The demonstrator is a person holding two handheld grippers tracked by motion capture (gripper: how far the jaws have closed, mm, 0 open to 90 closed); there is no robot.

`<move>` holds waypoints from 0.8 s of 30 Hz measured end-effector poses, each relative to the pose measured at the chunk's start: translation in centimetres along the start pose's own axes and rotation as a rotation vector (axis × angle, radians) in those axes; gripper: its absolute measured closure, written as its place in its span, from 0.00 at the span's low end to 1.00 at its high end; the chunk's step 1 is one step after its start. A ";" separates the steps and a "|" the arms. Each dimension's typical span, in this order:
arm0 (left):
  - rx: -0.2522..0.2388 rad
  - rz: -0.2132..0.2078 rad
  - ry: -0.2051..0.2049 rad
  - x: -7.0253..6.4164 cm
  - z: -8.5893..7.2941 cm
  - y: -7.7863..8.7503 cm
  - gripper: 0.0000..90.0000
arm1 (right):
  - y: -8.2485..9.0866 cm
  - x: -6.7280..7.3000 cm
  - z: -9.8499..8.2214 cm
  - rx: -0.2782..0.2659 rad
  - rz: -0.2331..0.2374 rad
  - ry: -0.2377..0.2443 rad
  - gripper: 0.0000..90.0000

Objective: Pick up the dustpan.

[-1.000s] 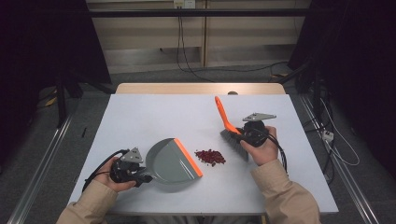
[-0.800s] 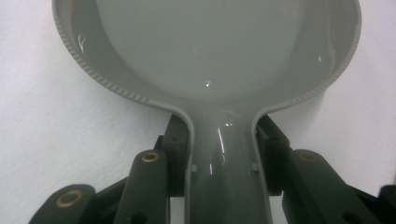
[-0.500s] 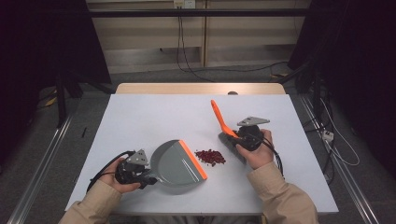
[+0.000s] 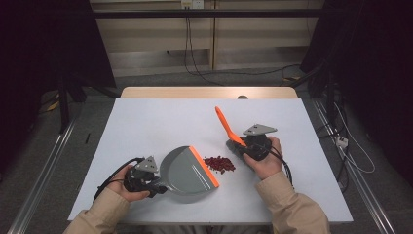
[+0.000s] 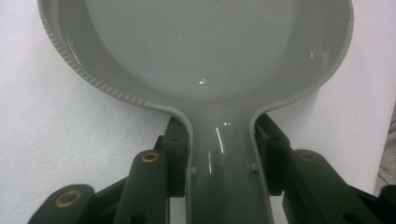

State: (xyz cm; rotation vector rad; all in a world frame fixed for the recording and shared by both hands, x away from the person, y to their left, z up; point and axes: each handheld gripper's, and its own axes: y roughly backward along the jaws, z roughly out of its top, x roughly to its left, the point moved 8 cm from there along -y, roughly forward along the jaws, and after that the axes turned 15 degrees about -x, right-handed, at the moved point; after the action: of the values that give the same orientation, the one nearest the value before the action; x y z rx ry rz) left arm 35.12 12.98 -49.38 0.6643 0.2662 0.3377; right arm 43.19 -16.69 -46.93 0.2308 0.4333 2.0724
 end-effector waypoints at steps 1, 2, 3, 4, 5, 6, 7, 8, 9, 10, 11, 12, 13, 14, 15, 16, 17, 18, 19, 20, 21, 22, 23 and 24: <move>-0.001 0.000 0.003 0.0 0.0 0.0 0.71 | 0.0 -0.1 -0.1 0.004 0.003 -0.005 0.75; 0.001 -0.002 0.002 0.0 0.0 0.0 0.71 | 0.1 -0.1 -0.3 0.018 0.003 0.004 0.74; -0.001 -0.003 0.001 0.0 0.0 0.0 0.71 | 0.2 -0.2 -0.4 0.022 -0.001 0.015 0.72; -0.001 -0.005 0.002 0.0 0.0 0.0 0.71 | 0.3 -0.3 -0.5 0.026 -0.006 0.017 0.72; 0.002 -0.006 0.002 0.0 0.0 0.0 0.71 | 0.5 -0.3 -0.6 0.034 -0.003 0.015 0.74; 0.001 -0.009 0.003 0.0 0.0 0.0 0.71 | 0.6 -0.3 -0.6 0.034 0.005 0.022 0.78; 0.003 -0.009 0.002 0.0 0.0 0.0 0.71 | 0.7 -0.2 -0.7 0.037 0.003 0.019 0.79; 0.000 -0.009 0.002 0.0 0.0 -0.1 0.71 | 0.7 -0.2 -0.7 0.039 0.006 0.019 0.79; 0.000 -0.007 0.002 0.0 0.0 -0.1 0.71 | 0.8 -0.1 -0.7 0.042 0.010 0.018 0.79; 0.000 -0.008 0.002 0.0 0.0 -0.1 0.71 | 0.9 0.0 -0.7 0.043 0.005 0.020 0.79; -0.012 -0.005 0.016 -0.1 0.1 -0.2 0.71 | 0.9 0.1 -0.8 0.045 0.000 0.023 0.79; -0.012 -0.005 0.015 0.0 0.0 -0.2 0.71 | 1.0 0.3 -0.8 0.043 -0.003 0.025 0.79; -0.007 -0.004 0.017 0.0 0.0 -0.2 0.70 | 1.0 0.4 -0.8 0.039 -0.005 0.023 0.79; -0.008 -0.004 0.017 0.0 -0.1 -0.3 0.70 | 1.0 0.5 -0.9 0.035 -0.009 0.026 0.79; -0.010 -0.001 0.019 0.0 -0.1 -0.4 0.70 | 1.1 0.7 -0.9 0.033 -0.013 0.021 0.79; -0.013 -0.001 0.019 0.0 -0.2 -0.4 0.70 | 1.1 0.8 -0.9 0.030 -0.019 0.024 0.79; -0.002 -0.005 0.011 0.0 -0.2 -0.3 0.69 | 1.1 0.9 -1.0 0.024 -0.020 0.027 0.79; -0.014 -0.004 0.024 -0.1 -0.2 -0.4 0.68 | 1.1 1.1 -1.0 0.020 -0.023 0.029 0.79; -0.018 -0.003 0.025 -0.1 -0.2 -0.3 0.68 | 1.1 1.2 -1.0 0.016 -0.027 0.034 0.79; -0.018 -0.001 0.025 -0.1 -0.2 -0.2 0.68 | 1.2 1.4 -1.0 0.014 -0.033 0.036 0.79; -0.022 -0.001 0.026 0.0 -0.2 -0.2 0.68 | 1.2 1.5 -1.0 0.011 -0.033 0.038 0.79; -0.024 -0.001 0.027 0.0 -0.2 -0.1 0.67 | 1.2 1.6 -1.1 0.008 -0.041 0.044 0.79; -0.024 -0.003 0.024 0.0 -0.2 0.0 0.67 | 1.2 1.7 -1.1 0.008 -0.048 0.045 0.79; -0.022 -0.003 0.018 0.0 -0.2 0.1 0.67 | 1.1 1.8 -1.1 0.006 -0.045 0.049 0.79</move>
State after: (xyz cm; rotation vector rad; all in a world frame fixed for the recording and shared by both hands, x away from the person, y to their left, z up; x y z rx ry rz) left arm 35.01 13.20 -49.43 0.6390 0.2804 0.3433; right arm 41.06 -15.92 -47.48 0.1726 0.4698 2.0359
